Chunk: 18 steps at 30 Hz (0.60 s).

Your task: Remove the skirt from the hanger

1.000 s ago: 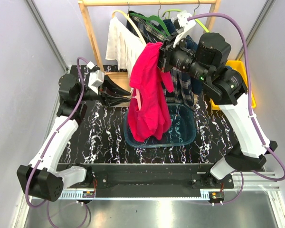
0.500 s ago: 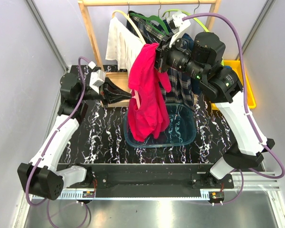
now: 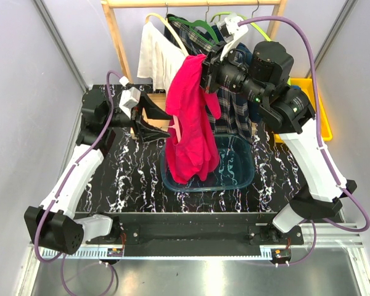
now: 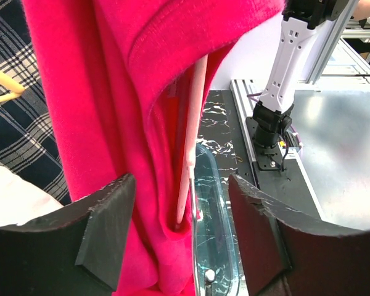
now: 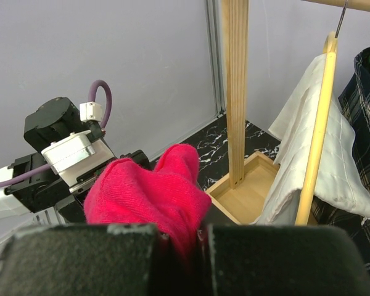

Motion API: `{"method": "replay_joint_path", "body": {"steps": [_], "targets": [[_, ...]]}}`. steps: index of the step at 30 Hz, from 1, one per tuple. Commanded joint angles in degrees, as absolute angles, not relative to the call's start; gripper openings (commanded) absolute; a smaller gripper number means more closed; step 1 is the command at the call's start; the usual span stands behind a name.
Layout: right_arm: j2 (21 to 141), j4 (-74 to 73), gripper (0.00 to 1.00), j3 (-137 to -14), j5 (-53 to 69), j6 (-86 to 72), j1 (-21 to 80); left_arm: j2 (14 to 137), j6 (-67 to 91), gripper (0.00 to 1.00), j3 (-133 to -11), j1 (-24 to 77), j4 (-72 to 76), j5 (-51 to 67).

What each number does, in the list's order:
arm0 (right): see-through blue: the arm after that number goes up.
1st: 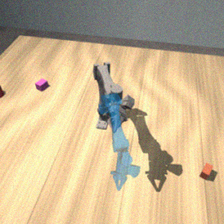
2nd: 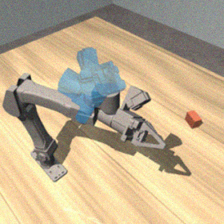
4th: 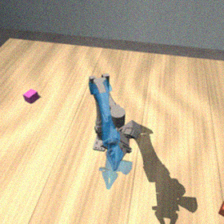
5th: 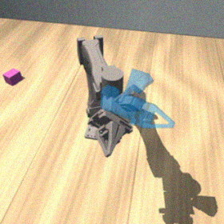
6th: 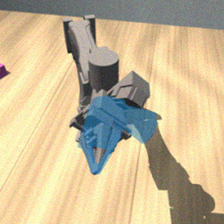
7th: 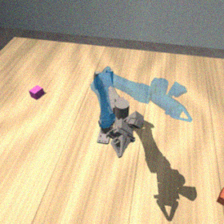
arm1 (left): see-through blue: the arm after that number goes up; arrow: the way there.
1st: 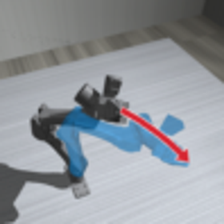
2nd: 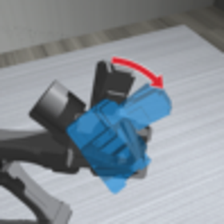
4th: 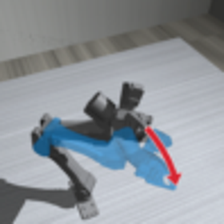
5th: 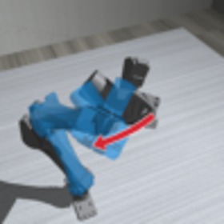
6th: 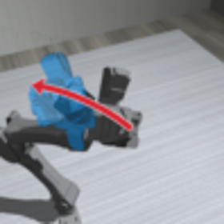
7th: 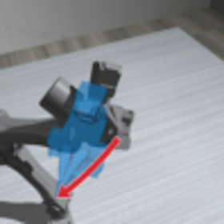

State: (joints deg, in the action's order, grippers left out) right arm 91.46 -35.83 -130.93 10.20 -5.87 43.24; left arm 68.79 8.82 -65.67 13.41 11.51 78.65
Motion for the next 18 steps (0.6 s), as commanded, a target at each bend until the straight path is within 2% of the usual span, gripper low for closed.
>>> {"method": "replay_joint_path", "body": {"steps": [1, 5, 7, 9, 10, 12, 13, 18], "targets": [[89.6, -29.5, 0.0, -133.4, 11.0, -6.4, 43.3, 69.3, 7.6, 0.64, -68.0, 13.6, 11.8, 79.3], [89.6, -29.5, 0.0, -134.4, 10.8, -6.6, 43.3, 69.3, 6.2, 0.59, -67.7, 13.6, 10.5, 79.5], [89.7, -29.4, 0.0, -134.7, 10.7, -6.5, 43.3, 69.3, 6.3, 0.51, -67.8, 13.6, 10.5, 80.0], [89.6, -29.4, 0.0, -134.6, 10.7, -6.6, 43.3, 69.5, 6.2, 0.39, -68.0, 13.6, 10.5, 80.5], [89.6, -29.4, 0.0, -134.5, 10.8, -6.6, 43.3, 69.5, 6.2, 0.26, -68.4, 13.6, 10.7, 80.7], [89.6, -29.4, 0.0, -134.4, 10.9, -6.9, 43.2, 69.6, 6.0, 0.14, -68.6, 13.6, 10.8, 81.0], [89.6, -29.4, 0.0, -134.3, 11.0, -6.9, 43.2, 69.5, 6.2, 0.11, -68.6, 13.6, 11.0, 80.9], [89.4, -28.9, 0.0, -132.7, 11.1, -7.4, 43.3, 69.4, 9.9, 0.1, -68.2, 13.6, 14.9, 80.2]]}}
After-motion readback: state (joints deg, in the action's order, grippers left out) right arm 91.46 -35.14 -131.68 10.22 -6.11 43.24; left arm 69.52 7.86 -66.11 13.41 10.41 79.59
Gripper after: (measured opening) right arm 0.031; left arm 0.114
